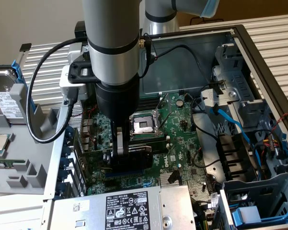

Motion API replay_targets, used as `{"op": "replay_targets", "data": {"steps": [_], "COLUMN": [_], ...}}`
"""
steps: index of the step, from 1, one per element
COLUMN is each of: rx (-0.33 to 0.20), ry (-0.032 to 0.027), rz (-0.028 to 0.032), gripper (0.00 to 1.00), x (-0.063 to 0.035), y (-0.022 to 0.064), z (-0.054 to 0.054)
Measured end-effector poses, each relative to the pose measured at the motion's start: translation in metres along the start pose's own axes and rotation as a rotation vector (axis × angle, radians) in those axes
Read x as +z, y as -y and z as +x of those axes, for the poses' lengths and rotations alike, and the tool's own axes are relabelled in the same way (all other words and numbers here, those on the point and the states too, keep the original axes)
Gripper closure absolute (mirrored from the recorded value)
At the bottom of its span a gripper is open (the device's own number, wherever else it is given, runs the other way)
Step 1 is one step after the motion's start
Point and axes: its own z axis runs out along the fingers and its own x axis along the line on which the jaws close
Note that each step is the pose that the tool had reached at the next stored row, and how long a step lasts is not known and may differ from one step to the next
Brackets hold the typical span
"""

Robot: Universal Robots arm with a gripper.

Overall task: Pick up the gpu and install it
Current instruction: 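Insert the gpu into the slot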

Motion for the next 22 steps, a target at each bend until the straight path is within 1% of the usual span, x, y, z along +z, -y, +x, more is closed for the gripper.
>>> {"op": "replay_targets", "data": {"steps": [22], "rx": [0.0], "ry": [0.0], "rz": [0.0], "gripper": [0.73], "x": [0.0011], "y": [0.0001], "z": [0.0]}}
